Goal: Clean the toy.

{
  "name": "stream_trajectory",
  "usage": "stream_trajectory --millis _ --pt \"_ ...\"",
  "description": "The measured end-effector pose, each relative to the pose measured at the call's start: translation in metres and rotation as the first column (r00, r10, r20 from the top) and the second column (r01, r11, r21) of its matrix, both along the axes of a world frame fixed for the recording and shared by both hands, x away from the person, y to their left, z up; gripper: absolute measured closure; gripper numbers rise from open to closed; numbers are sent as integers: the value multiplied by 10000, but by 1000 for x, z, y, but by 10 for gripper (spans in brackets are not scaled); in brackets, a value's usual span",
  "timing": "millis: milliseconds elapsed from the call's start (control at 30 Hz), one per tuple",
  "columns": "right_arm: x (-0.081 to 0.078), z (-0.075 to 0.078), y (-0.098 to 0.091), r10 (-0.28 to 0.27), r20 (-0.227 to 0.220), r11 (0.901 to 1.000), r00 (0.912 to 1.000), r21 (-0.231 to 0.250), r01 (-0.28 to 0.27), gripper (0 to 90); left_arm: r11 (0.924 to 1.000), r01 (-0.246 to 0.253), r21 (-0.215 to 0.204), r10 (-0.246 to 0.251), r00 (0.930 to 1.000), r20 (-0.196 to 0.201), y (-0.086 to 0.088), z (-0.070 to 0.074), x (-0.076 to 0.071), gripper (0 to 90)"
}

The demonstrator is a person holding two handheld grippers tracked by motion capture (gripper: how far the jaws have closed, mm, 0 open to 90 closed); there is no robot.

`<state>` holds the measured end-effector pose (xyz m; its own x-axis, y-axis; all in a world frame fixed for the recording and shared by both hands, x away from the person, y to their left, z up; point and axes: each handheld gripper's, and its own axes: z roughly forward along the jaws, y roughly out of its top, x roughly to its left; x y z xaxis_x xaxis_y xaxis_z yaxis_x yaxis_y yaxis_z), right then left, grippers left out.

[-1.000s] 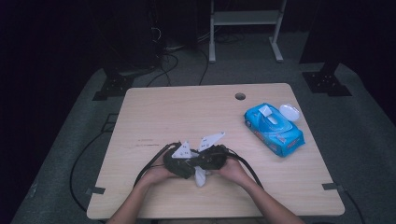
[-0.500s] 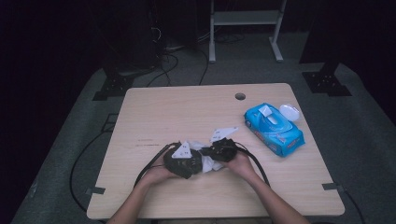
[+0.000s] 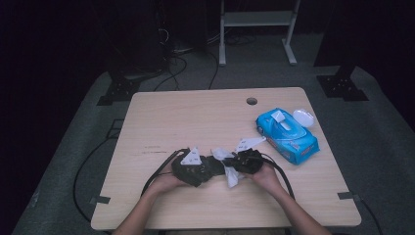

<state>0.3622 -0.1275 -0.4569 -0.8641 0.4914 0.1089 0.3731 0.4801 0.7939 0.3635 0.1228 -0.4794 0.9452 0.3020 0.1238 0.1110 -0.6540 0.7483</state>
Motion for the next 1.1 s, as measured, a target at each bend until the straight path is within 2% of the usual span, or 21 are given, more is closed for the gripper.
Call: stream_trajectory --millis 100,200,300,400,467,567,700,800,900,933,1100 --pt "-9 0 13 631 108 9980 9979 4 -631 871 10000 35 1 -35 10000 -34 1 -1 0 228" --pt "-10 1 9 641 227 9977 9977 -225 -636 871 10000 66 -20 -66 10000 -14 2 0 0 232" --pt "-5 0 -13 29 176 9994 9998 -352 -23 871 9999 65 -91 -66 10000 -66 3 1 0 236" --pt "-2 -3 -36 -622 30 9972 9981 -415 622 871 10000 30 -58 -31 10000 -11 2 1 0 234" --pt "-2 -5 -43 -790 -99 9964 9968 -315 787 871 10000 8 -68 -8 10000 -6 1 1 0 233" --pt "-4 -4 -37 -615 -21 9978 9981 -254 614 872 10000 47 -49 -47 10000 -10 1 1 1 234" --pt "-8 -1 -12 122 -76 9999 9999 -107 -123 872 10000 70 -39 -70 10000 18 0 1 1 234" --pt "-13 0 7 821 -91 9966 9966 92 -821 871 10000 70 -6 -70 10000 -26 0 0 1 235" --pt "-15 1 12 987 -43 9951 9951 -17 -987 871 9999 95 -70 -96 9999 -69 1 -1 0 236" --pt "-14 1 9 890 -63 9960 9960 -23 -891 871 9999 115 -58 -116 9999 -62 2 0 0 237" --pt "-3 0 -24 -304 -163 9991 9994 -293 299 871 9998 152 -88 -153 9999 -57 1 1 0 240"
